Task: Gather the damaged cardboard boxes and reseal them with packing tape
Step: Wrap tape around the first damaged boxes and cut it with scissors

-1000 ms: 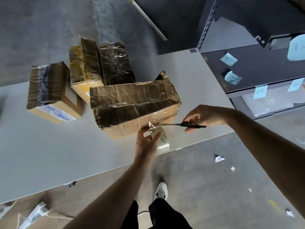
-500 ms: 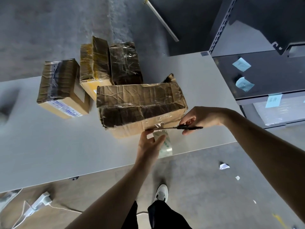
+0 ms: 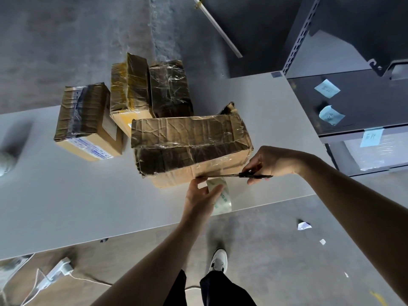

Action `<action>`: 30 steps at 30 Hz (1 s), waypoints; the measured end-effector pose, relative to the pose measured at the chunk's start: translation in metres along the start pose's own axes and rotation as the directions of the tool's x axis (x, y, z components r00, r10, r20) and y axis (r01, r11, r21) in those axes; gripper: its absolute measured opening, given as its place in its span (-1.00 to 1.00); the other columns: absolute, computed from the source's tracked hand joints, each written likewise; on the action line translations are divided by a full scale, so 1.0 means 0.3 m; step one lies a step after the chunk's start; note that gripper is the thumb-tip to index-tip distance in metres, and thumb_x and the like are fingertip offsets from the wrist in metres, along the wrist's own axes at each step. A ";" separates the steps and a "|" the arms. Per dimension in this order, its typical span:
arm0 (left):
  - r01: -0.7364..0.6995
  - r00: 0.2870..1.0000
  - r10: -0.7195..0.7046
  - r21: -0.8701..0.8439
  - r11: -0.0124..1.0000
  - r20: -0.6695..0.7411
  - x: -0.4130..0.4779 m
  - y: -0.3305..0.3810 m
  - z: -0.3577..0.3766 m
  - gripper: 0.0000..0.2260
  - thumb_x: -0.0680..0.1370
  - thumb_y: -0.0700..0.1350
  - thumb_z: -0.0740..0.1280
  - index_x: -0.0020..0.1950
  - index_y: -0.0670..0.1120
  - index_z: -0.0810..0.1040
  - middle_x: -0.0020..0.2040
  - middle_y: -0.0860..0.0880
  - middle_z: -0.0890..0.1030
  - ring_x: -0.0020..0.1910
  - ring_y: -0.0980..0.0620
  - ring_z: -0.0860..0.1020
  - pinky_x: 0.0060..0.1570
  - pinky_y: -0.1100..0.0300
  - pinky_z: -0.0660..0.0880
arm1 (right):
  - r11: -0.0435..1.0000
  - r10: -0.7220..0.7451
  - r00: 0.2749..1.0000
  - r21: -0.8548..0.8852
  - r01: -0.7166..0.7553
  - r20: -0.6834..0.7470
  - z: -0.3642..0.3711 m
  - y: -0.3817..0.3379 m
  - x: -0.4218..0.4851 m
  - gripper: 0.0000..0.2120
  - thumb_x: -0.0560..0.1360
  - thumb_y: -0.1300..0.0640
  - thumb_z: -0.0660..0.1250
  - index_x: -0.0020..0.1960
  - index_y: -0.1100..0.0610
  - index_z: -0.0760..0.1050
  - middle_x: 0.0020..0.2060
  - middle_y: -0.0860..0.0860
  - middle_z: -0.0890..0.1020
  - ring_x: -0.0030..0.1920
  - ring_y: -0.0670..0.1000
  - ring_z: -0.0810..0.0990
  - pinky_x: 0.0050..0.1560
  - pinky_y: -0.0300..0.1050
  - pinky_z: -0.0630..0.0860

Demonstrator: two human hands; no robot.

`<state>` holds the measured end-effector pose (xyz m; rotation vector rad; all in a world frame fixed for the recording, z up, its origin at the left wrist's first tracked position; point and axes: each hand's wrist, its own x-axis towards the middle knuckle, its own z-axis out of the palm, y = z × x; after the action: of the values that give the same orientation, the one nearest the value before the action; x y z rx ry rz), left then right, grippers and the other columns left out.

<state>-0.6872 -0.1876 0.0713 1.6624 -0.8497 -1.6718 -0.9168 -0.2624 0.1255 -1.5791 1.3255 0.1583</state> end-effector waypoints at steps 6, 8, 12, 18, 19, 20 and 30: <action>0.048 0.998 -0.047 -0.025 0.999 0.037 -0.009 0.024 -0.017 -0.62 0.48 -0.12 0.49 0.23 0.02 0.44 0.00 -0.06 0.71 -0.16 0.07 0.69 -0.41 0.30 0.51 | 0.999 0.036 0.999 -0.003 -0.036 -0.015 0.040 0.019 0.013 -0.71 0.44 0.05 0.54 0.15 -0.11 0.67 -0.32 -0.15 0.71 -0.38 -0.15 0.55 -0.26 -0.32 0.46; 0.058 0.997 -0.058 -0.010 0.998 0.054 -0.014 0.029 -0.020 -0.62 0.48 -0.13 0.49 0.23 0.05 0.44 0.00 -0.05 0.71 -0.16 0.08 0.69 -0.40 0.29 0.52 | 0.999 0.041 0.999 -0.016 -0.041 -0.032 0.053 0.029 0.011 -0.69 0.45 0.06 0.53 0.18 -0.11 0.66 -0.36 -0.26 0.67 -0.37 -0.18 0.57 -0.27 -0.36 0.47; 0.028 0.997 -0.032 0.054 0.998 0.063 -0.022 0.032 -0.023 -0.69 0.48 -0.15 0.49 0.18 0.02 0.51 -0.08 -0.05 0.73 -0.14 -0.01 0.69 -0.34 0.23 0.55 | 1.000 0.022 0.997 -0.015 -0.023 -0.078 0.079 0.054 -0.006 -0.69 0.46 0.10 0.52 0.18 -0.10 0.66 -0.36 -0.28 0.67 -0.39 -0.21 0.57 -0.28 -0.38 0.46; 0.013 0.997 -0.021 0.109 0.994 0.069 -0.036 0.052 -0.033 -0.86 0.53 -0.15 0.43 0.07 -0.05 0.57 -0.09 -0.09 0.71 -0.25 0.04 0.64 -0.42 0.29 0.48 | 0.998 0.055 0.986 0.050 -0.048 -0.155 0.096 0.116 -0.067 -0.78 0.48 0.19 0.50 0.07 -0.07 0.70 -0.24 -0.16 0.73 -0.40 -0.15 0.59 -0.29 -0.36 0.49; 0.010 0.998 -0.018 0.121 0.993 0.060 -0.040 0.058 -0.028 -0.90 0.55 -0.14 0.41 0.05 -0.07 0.58 -0.12 -0.09 0.70 -0.29 0.07 0.62 -0.46 0.31 0.45 | 0.996 0.072 0.982 0.058 -0.063 -0.174 0.100 0.134 -0.080 -0.80 0.47 0.17 0.51 0.04 -0.08 0.70 -0.25 -0.15 0.73 -0.40 -0.15 0.59 -0.29 -0.35 0.50; 0.006 0.999 -0.013 0.134 0.991 0.047 -0.042 0.061 -0.026 -0.91 0.56 -0.13 0.40 0.04 -0.10 0.59 -0.14 -0.07 0.69 -0.33 0.09 0.60 -0.50 0.34 0.42 | 0.995 0.087 0.977 0.057 -0.078 -0.195 0.106 0.154 -0.089 -0.82 0.45 0.14 0.54 0.00 -0.08 0.71 -0.26 -0.14 0.73 -0.39 -0.15 0.59 -0.28 -0.32 0.51; -0.086 0.994 0.099 0.230 0.969 -0.046 -0.038 0.105 -0.002 -0.90 0.50 -0.28 0.43 -0.14 -0.11 0.69 -0.10 -0.07 0.67 -0.30 0.03 0.61 -0.52 0.39 0.41 | 0.974 0.184 0.876 -0.040 -0.225 -0.446 0.185 0.277 -0.144 -0.82 0.43 0.10 0.55 -0.11 0.10 0.55 -0.35 0.02 0.57 -0.38 0.01 0.47 -0.34 -0.20 0.42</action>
<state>-0.6868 -0.1975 0.1034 1.7835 -1.1081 -1.5024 -0.9727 -0.1820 0.0778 -1.6049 1.8652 -0.0142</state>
